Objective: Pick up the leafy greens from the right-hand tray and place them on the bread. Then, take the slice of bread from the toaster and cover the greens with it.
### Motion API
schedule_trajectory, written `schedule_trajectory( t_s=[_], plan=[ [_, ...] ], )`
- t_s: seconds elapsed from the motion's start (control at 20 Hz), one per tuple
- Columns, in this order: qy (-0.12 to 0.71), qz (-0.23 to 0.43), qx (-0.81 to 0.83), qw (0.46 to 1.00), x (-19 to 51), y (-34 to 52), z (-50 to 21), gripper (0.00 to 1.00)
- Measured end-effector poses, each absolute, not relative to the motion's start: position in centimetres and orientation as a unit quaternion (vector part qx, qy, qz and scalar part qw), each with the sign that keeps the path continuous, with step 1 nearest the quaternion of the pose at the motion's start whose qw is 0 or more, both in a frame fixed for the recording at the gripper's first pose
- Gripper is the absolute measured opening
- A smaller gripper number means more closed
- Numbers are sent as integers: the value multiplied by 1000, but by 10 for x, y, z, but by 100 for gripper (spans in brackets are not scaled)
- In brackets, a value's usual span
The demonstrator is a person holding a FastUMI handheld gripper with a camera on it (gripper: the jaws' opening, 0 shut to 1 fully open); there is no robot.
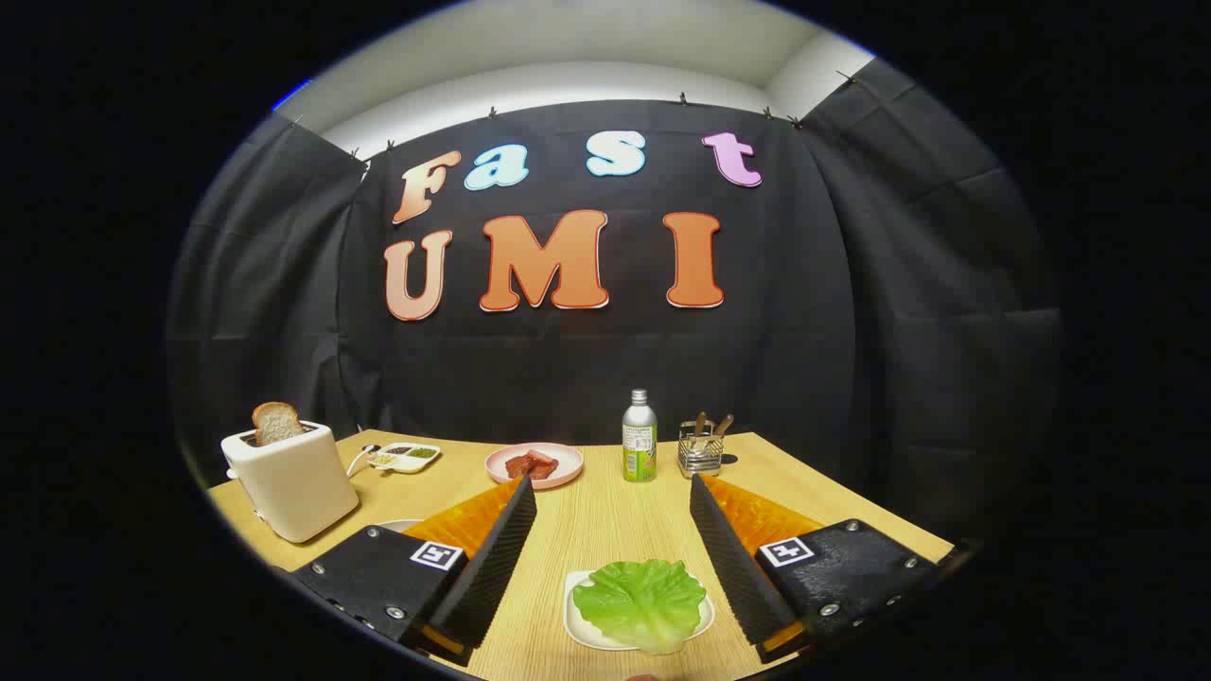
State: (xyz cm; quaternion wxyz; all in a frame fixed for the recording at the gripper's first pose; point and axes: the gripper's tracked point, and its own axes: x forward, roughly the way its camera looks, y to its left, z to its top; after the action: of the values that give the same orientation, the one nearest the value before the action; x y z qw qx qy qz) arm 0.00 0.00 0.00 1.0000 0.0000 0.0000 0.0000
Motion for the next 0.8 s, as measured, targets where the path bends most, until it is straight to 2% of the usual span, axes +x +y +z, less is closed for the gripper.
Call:
schedule_trajectory(
  t_s=[0.8],
  plan=[
    [35, -6, -9, 999, 13, -6, -26, 98]
  ],
)
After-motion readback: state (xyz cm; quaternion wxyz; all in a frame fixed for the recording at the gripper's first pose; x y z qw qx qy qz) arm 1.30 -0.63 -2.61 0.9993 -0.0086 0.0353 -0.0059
